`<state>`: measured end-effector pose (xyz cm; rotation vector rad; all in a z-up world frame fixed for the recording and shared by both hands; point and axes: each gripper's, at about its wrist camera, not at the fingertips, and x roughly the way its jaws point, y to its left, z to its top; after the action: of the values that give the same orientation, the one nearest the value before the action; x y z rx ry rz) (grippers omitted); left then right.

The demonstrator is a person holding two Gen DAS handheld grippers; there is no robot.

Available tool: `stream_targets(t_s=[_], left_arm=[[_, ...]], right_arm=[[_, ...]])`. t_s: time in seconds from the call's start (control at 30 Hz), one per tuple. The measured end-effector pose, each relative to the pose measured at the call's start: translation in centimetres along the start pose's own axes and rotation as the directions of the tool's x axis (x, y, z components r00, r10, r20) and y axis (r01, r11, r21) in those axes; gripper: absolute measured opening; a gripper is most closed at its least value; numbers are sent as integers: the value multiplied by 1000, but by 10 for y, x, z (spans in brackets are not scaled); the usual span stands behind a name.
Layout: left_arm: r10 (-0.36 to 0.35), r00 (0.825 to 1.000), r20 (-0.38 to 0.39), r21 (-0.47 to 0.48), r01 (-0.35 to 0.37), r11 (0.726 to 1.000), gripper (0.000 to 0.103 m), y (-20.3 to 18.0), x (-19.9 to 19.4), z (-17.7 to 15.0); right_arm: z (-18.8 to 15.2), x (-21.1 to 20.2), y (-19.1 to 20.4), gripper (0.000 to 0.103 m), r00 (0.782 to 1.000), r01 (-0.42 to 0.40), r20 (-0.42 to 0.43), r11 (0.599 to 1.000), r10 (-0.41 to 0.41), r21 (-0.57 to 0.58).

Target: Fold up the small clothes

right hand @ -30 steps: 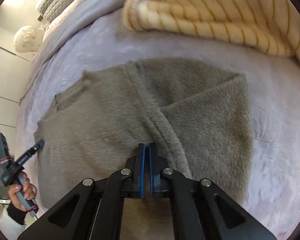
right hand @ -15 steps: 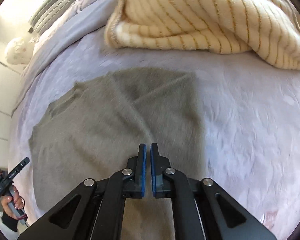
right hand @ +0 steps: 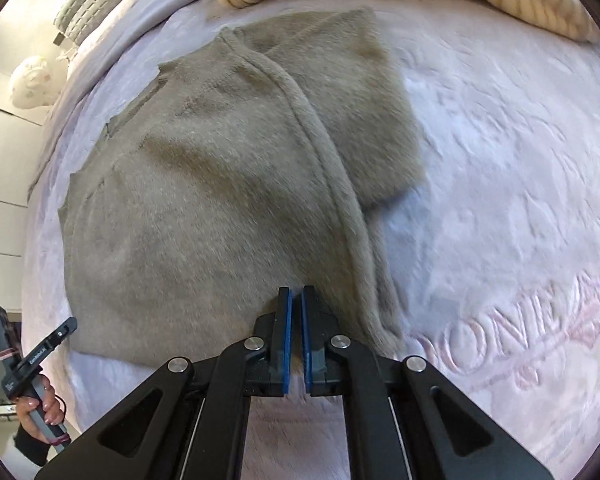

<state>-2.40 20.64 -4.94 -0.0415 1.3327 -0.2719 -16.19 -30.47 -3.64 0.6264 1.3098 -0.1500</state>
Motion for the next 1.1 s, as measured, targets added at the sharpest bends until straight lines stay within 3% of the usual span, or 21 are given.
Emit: stream_targets(t_s=[0.3, 0.67, 0.7, 0.73, 0.77, 0.83, 1.1], left_arm=[[-4, 1000, -8, -5, 4, 1000, 34, 7, -19, -16], [7, 1000, -22, -20, -8, 1000, 35, 16, -30, -19], [7, 1000, -24, -24, -8, 1000, 40, 18, -31, -19], [9, 1000, -24, -34, -9, 999, 70, 21, -32, -20], [12, 1000, -17, -41, -13, 999, 92, 22, -33, -20], [7, 1000, 15, -42, -6, 999, 94, 25, -40, -22], [57, 998, -4, -33, -57, 998, 95, 29, -40, -22]], right_arm=[[-29, -17, 16, 5, 999, -22, -26, 999, 22, 28], [-51, 11, 73, 5, 989, -108, -105, 994, 108, 1], [-52, 12, 77, 5, 988, -112, -109, 994, 112, -2], [-53, 15, 84, 5, 986, -120, -114, 993, 118, -6], [-55, 16, 87, 5, 986, -124, -117, 992, 122, -10], [-57, 18, 95, 5, 984, -130, -126, 991, 127, -22], [-61, 31, 118, 8, 972, -175, -157, 985, 172, -4]])
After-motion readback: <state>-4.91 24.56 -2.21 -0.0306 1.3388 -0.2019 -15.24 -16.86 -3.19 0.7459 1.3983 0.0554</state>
